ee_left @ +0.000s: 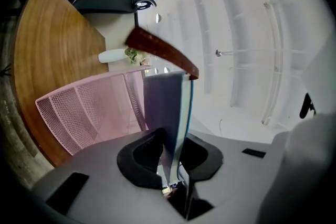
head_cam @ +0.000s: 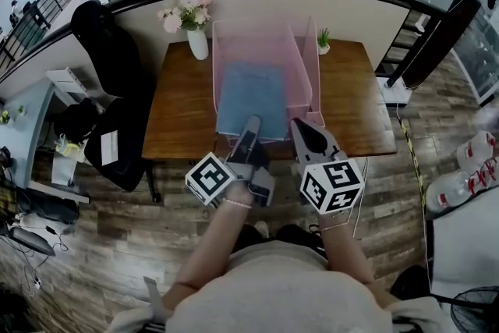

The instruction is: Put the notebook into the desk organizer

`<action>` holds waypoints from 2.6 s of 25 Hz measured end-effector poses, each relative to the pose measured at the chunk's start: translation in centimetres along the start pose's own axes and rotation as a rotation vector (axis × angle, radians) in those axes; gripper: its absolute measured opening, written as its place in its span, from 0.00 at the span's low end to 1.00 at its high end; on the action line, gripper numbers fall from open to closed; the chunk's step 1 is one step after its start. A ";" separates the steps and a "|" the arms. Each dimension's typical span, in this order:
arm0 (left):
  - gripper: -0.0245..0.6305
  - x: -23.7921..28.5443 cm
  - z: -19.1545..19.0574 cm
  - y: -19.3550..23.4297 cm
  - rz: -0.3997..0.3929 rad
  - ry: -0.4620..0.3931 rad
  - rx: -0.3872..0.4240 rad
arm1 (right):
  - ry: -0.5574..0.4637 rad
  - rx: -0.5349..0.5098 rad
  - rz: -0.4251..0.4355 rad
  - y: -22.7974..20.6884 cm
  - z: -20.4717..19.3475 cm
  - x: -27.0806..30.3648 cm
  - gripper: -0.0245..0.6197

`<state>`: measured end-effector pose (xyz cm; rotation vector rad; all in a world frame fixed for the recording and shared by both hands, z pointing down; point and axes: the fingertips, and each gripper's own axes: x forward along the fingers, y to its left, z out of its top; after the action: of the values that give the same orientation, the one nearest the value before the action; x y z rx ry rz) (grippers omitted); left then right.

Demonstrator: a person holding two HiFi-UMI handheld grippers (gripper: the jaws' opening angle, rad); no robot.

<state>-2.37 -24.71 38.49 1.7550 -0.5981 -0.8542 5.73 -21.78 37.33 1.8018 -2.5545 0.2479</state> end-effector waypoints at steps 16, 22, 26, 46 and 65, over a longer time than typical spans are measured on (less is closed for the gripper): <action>0.14 1.4 -1.2 2.2 0.080 -0.044 -0.013 | 0.039 0.012 0.033 -2.2 0.0 0.6 0.05; 0.14 1.6 -1.0 3.8 0.157 -0.043 0.006 | 0.033 0.011 0.057 -2.4 0.4 1.0 0.05; 0.14 1.9 -1.0 4.2 0.166 -0.039 -0.003 | 0.024 0.007 0.069 -2.4 0.8 1.4 0.05; 0.37 2.6 -0.7 4.0 0.169 -0.047 0.013 | 0.023 0.002 0.127 -1.2 0.5 1.4 0.05; 0.14 -1.0 -2.1 2.8 0.169 -0.044 -0.013 | 0.051 0.028 0.122 -0.6 -1.4 0.4 0.05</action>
<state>-1.28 -23.66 41.83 1.6517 -0.7566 -0.7783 6.01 -22.12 38.80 1.6276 -2.6410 0.3281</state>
